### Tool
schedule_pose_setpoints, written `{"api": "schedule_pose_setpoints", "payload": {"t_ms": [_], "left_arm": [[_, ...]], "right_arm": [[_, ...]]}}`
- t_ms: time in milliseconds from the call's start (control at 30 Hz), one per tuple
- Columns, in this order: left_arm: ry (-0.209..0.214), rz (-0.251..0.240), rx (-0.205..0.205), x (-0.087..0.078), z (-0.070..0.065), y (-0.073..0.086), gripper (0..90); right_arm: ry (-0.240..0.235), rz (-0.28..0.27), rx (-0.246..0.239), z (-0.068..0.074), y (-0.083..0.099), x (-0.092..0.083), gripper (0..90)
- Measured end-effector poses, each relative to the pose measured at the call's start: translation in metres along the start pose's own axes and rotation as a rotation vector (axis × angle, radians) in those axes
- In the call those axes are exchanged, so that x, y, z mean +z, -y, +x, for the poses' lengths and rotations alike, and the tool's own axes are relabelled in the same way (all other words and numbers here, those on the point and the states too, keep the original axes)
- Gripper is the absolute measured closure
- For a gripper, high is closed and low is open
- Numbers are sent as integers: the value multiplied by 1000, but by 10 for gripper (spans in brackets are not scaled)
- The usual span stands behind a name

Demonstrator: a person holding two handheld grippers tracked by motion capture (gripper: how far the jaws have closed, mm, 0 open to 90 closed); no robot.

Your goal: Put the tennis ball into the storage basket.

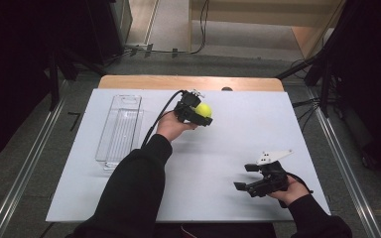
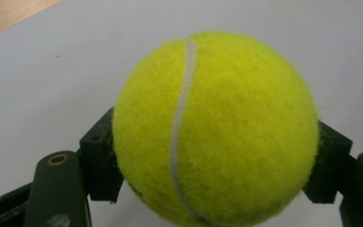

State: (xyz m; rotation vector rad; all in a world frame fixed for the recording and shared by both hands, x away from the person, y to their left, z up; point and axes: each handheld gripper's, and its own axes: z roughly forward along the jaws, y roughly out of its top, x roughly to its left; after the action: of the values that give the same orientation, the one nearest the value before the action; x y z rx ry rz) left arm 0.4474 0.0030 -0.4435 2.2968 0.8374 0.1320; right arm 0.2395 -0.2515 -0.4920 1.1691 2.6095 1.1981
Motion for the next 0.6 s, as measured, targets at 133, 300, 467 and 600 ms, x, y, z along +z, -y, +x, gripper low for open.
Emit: {"api": "schedule_pose_setpoints", "payload": {"t_ms": [133, 300, 467, 600], "left_arm": [[4, 0, 7, -6, -2, -1, 258], [3, -3, 8, -16, -5, 0, 258], [15, 16, 5, -25, -4, 3, 258], [25, 12, 2, -31, -5, 7, 258]], "right_arm": [[0, 0, 0, 0, 0, 0, 148], [2, 1, 2, 0, 0, 0, 148], [2, 2, 1, 0, 0, 0, 148], [2, 3, 1, 0, 0, 0, 148]]}}
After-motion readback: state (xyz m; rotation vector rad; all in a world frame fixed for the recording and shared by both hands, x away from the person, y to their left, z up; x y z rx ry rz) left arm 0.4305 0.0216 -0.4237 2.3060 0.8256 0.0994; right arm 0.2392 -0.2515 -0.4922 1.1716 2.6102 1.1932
